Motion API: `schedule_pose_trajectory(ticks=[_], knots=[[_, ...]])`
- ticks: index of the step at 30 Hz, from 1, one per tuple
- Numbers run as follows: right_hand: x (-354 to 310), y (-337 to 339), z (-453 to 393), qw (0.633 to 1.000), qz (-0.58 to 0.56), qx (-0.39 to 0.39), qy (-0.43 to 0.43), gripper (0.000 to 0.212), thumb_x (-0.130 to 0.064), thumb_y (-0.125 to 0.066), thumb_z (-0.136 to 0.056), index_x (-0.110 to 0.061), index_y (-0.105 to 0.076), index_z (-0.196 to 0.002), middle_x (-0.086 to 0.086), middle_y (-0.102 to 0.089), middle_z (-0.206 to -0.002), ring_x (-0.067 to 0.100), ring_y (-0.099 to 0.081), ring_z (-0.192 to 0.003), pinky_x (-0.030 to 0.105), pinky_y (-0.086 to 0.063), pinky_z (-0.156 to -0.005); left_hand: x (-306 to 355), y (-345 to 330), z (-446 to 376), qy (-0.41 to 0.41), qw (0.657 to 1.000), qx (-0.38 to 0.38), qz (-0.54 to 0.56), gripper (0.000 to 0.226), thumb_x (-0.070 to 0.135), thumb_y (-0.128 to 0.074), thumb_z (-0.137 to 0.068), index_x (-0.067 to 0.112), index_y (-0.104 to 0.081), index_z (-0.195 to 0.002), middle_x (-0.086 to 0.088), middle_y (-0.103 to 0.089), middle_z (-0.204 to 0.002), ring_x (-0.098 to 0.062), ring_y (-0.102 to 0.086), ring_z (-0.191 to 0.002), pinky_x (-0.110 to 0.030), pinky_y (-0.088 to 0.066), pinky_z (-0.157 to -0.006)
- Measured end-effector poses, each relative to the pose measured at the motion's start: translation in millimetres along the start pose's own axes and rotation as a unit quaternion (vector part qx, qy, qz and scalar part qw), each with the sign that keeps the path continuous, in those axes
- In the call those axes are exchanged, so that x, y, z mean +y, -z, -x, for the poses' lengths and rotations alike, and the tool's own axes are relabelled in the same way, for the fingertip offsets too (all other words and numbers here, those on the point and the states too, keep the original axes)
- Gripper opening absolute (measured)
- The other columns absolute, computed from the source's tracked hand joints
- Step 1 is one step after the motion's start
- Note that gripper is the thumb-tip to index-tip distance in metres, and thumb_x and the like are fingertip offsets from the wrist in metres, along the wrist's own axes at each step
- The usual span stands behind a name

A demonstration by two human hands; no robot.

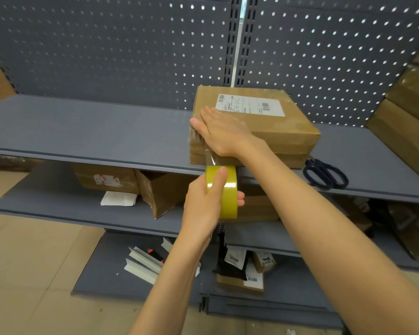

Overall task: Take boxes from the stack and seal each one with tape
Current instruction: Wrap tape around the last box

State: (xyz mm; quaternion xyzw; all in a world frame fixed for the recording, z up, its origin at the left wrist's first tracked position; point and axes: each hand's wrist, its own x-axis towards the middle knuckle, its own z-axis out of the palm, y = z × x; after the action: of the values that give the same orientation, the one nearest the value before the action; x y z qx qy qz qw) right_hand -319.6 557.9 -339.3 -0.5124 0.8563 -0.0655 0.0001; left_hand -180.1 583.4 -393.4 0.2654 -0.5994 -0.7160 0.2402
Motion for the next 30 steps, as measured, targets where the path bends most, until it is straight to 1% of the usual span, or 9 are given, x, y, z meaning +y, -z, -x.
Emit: schedule_pose_trajectory(ticks=[3, 7, 11, 14, 16, 18, 23, 27, 30], knots=[[-0.9, -1.6, 1.1, 1.000, 0.000, 0.015, -0.007, 0.062, -0.046, -0.014, -0.103, -0.008, -0.013, -0.152, 0.006, -0.011, -0.160, 0.017, -0.009, -0.147, 0.031, -0.010, -0.117, 0.5, -1.5, -2.1, -0.002, 1.000, 0.009, -0.009, 0.023, 0.033, -0.047, -0.099, 0.015, -0.061, -0.097, -0.005, -0.072, -0.066, -0.019, -0.071, -0.063, -0.044, -0.058, -0.073], [-2.0, -3.4, 2.4, 0.999, -0.001, 0.032, -0.011, 0.062, -0.047, -0.014, -0.103, -0.008, -0.018, -0.151, 0.006, -0.017, -0.159, 0.018, -0.013, -0.147, 0.031, -0.013, -0.117, -5.2, -1.2, 0.1, -0.016, 0.999, 0.025, -0.015, 0.026, 0.034, -0.047, -0.098, 0.012, -0.060, -0.101, -0.006, -0.071, -0.064, -0.019, -0.070, -0.061, -0.044, -0.059, -0.072], [-2.7, -4.3, 2.2, 0.999, 0.000, 0.037, -0.015, 0.062, -0.047, -0.013, -0.103, -0.009, -0.017, -0.152, 0.006, -0.015, -0.160, 0.017, -0.013, -0.147, 0.031, -0.012, -0.117, -10.0, -0.9, -2.2, -0.032, 0.996, 0.069, -0.045, 0.026, 0.034, -0.051, -0.097, 0.013, -0.063, -0.087, -0.006, -0.070, -0.059, -0.020, -0.070, -0.057, -0.043, -0.060, -0.068], [-3.5, -5.7, 2.7, 0.999, 0.005, 0.051, -0.014, 0.060, -0.046, -0.015, -0.103, -0.009, -0.022, -0.150, 0.006, -0.021, -0.158, 0.018, -0.017, -0.146, 0.032, -0.015, -0.116, -11.5, -2.7, -4.6, -0.023, 0.995, 0.086, -0.052, 0.028, 0.035, -0.053, -0.096, 0.012, -0.063, -0.081, -0.005, -0.069, -0.056, -0.020, -0.069, -0.054, -0.040, -0.060, -0.064], [-4.0, -5.5, 2.5, 0.998, 0.003, 0.056, -0.015, 0.059, -0.045, -0.016, -0.104, -0.009, -0.026, -0.149, 0.007, -0.027, -0.156, 0.019, -0.022, -0.144, 0.032, -0.019, -0.115, -17.9, -3.5, -4.0, 0.005, 0.995, 0.087, -0.044, 0.031, 0.037, -0.053, -0.096, 0.011, -0.064, -0.082, -0.005, -0.069, -0.056, -0.019, -0.068, -0.053, -0.036, -0.059, -0.063], [-5.3, -4.8, 4.1, 0.998, 0.005, 0.053, -0.015, 0.058, -0.044, -0.017, -0.104, -0.008, -0.024, -0.149, 0.007, -0.025, -0.156, 0.020, -0.021, -0.145, 0.033, -0.019, -0.115, -24.4, -3.2, -3.3, 0.029, 0.995, 0.088, -0.037, 0.033, 0.039, -0.052, -0.096, 0.010, -0.064, -0.084, -0.004, -0.067, -0.054, -0.016, -0.066, -0.050, -0.034, -0.057, -0.062], [-6.0, -0.5, 8.4, 0.998, -0.004, 0.053, -0.014, 0.048, -0.029, -0.029, -0.106, -0.012, -0.021, -0.151, 0.013, -0.022, -0.156, 0.025, -0.018, -0.145, 0.036, -0.021, -0.114, -24.7, -3.7, -3.9, 0.010, 0.996, 0.085, -0.023, 0.028, 0.036, -0.051, -0.097, 0.011, -0.060, -0.088, -0.004, -0.066, -0.054, -0.018, -0.064, -0.048, -0.036, -0.056, -0.060], [-6.5, -1.6, 5.4, 0.997, -0.022, 0.061, -0.034, 0.056, -0.041, -0.021, -0.105, -0.009, -0.018, -0.151, 0.008, -0.016, -0.159, 0.019, -0.013, -0.147, 0.032, -0.016, -0.116, -23.6, -3.3, -1.2, -0.005, 0.996, 0.091, -0.017, 0.027, 0.035, -0.053, -0.096, 0.010, -0.058, -0.087, -0.007, -0.067, -0.058, -0.019, -0.065, -0.050, -0.037, -0.056, -0.058], [-7.4, -3.7, 7.4, 0.997, 0.004, 0.070, -0.020, 0.053, -0.037, -0.025, -0.105, -0.009, -0.021, -0.150, 0.010, -0.022, -0.157, 0.022, -0.018, -0.145, 0.034, -0.020, -0.115, -24.1, -3.5, 1.1, -0.006, 0.995, 0.095, -0.019, 0.024, 0.034, -0.054, -0.096, 0.012, -0.056, -0.087, -0.012, -0.068, -0.068, -0.019, -0.066, -0.052, -0.033, -0.056, -0.054]])
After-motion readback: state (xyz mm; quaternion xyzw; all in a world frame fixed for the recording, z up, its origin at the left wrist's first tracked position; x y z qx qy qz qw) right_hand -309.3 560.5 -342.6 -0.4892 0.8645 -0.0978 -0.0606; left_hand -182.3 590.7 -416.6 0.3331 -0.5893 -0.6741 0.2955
